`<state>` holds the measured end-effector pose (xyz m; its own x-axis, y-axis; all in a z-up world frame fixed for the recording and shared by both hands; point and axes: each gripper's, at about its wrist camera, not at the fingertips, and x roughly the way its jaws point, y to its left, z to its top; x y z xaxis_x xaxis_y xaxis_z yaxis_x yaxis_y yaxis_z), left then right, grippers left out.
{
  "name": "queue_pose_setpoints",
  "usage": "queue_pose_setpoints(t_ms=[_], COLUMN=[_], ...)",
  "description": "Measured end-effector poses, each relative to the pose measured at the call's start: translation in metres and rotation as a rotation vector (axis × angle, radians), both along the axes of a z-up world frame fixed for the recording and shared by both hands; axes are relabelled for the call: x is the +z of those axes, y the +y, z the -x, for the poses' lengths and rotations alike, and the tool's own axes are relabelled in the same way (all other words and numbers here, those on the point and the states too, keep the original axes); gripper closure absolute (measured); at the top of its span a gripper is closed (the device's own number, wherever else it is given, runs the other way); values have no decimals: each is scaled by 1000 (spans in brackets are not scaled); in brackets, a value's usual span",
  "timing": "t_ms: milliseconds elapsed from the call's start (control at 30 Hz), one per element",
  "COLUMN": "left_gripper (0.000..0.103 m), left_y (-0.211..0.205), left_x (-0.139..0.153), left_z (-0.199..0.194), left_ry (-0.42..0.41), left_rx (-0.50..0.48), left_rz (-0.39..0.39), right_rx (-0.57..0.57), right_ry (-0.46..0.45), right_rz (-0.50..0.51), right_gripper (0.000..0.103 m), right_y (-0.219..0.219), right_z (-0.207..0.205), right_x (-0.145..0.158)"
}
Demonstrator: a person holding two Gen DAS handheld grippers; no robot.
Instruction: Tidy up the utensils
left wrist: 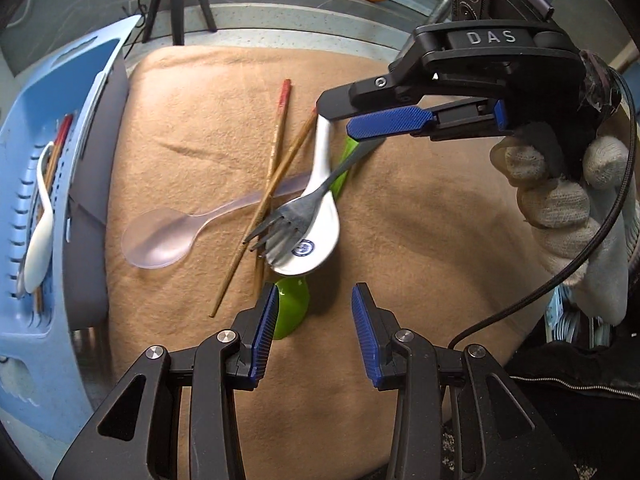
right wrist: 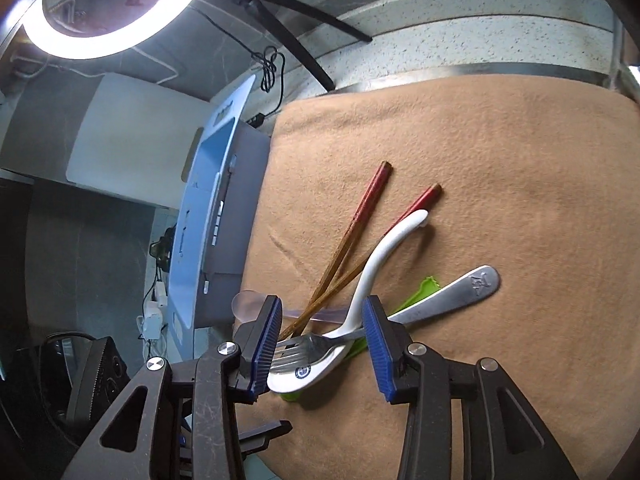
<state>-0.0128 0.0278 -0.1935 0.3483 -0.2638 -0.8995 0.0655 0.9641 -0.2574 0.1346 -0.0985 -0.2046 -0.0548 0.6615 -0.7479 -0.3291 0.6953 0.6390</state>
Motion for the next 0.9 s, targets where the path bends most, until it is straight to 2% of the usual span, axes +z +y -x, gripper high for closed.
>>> queue_pose_setpoints(t_ms=[267,333,533,633,900], left_gripper=[67,67,67,73,73], left_y=[7,7,-6,-12,-17], left_x=[19,23,27,23,7], left_z=[1,-5,-30,-44,-72], left_ry=[-27,-40,-49,-25,63], left_rx=[-6,-21,-112,-156,-221], left_rz=[-25,-48,-85,-92,-73], right_rx=[-14,-37,-95,-114,-129], right_ry=[53,71,149,171,164], right_rz=[17,26,20,1,-6], right_gripper=[65,72,79,80,80], right_y=[-2,-10,-25,-28,-31], right_z=[1,1,-2,-3,-6], right_x=[-6,-10,-29,-34,-31])
